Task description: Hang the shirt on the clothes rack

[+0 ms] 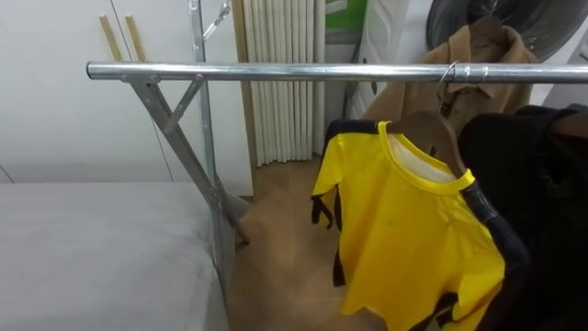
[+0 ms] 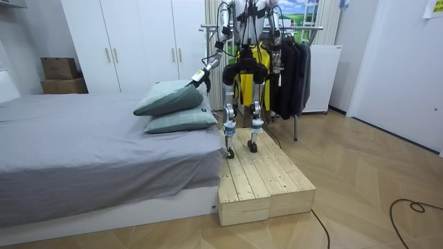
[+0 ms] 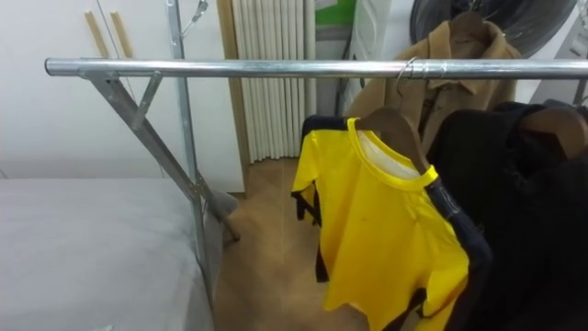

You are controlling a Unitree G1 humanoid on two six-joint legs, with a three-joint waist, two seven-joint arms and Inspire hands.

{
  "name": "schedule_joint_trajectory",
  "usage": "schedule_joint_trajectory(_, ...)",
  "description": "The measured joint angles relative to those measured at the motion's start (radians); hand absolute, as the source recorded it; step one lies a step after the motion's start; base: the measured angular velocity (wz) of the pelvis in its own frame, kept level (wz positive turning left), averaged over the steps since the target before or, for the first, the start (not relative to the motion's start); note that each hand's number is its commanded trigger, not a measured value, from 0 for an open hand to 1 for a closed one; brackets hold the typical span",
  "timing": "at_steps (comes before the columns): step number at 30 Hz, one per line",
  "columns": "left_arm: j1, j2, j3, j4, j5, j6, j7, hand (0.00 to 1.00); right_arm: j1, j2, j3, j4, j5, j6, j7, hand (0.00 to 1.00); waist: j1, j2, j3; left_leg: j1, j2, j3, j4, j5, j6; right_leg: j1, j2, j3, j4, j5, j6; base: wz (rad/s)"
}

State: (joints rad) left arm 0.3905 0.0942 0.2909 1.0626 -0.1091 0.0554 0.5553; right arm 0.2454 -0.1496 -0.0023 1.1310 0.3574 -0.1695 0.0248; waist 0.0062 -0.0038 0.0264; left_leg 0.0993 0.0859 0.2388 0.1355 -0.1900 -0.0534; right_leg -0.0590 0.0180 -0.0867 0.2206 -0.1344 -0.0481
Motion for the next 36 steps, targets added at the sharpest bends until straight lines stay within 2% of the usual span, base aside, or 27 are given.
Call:
schedule_joint_trajectory(3,0.0,0.002,-0.001,0.001,0.0,0.0,-0.015,0.0,-0.006,-0.003,-0.001,0.008,0.0,0.018,0.0,0.0,0.0,0.005,-0.0013,0.0,0.0,-0.001,0.0,0.0,0.0,0.0,0.0,-0.002,-0.001,0.0,0.0,0.0)
schedule_joint_trajectory(8,0.0,0.004,-0.001,0.005,0.0,0.001,-0.028,0.0,-0.029,-0.003,0.0,0.042,0.0,0.02,0.0,0.0,0.0,0.004,-0.0003,0.0,0.0,-0.006,0.003,0.0,0.001,0.002,-0.002,-0.005,0.0,0.0,0.0,0.02)
schedule_joint_trajectory(14,-0.003,0.008,-0.02,0.01,0.001,0.011,-0.048,0.0,-0.039,-0.004,-0.001,0.045,0.0,0.042,0.005,0.0,-0.002,0.003,0.0,-0.005,-0.01,-0.051,0.01,-0.001,0.002,0.004,-0.012,-0.019,0.0,-0.002,0.006,0.07)
schedule_joint_trajectory(18,-0.005,0.009,-0.02,0.01,0.002,0.014,-0.062,0.0,-0.045,-0.007,-0.004,0.048,0.0,0.058,0.024,0.0,-0.003,0.002,-0.0012,-0.01,-0.012,-0.054,0.014,-0.002,0.004,0.005,-0.015,-0.026,0.0,0.001,0.007,0.04)
schedule_joint_trajectory(25,-0.011,0.015,-0.02,0.026,0.002,0.025,-0.097,0.0,-0.052,-0.007,-0.023,0.074,0.007,0.061,0.036,0.0,-0.003,0.008,-0.0053,-0.016,-0.012,-0.059,0.018,-0.002,0.005,0.005,-0.016,-0.031,-0.002,0.001,0.006,0.02)
schedule_joint_trajectory(28,-0.034,0.029,-0.02,0.069,0.002,0.035,-0.129,0.0,-0.063,-0.009,-0.023,0.093,0.012,0.063,0.043,0.0,-0.004,0.008,-0.0051,-0.017,-0.012,-0.058,0.019,-0.002,0.005,0.005,-0.016,-0.031,-0.002,0.001,0.006,0.0)
schedule_joint_trajectory(36,-0.047,0.061,-0.062,0.08,0.001,0.111,-0.191,0.0,-0.069,-0.008,-0.023,0.094,0.047,0.106,0.04,0.0,-0.007,0.008,-0.0054,-0.02,-0.012,-0.057,0.019,-0.002,0.005,0.0,-0.015,-0.028,-0.002,0.001,0.007,0.0)
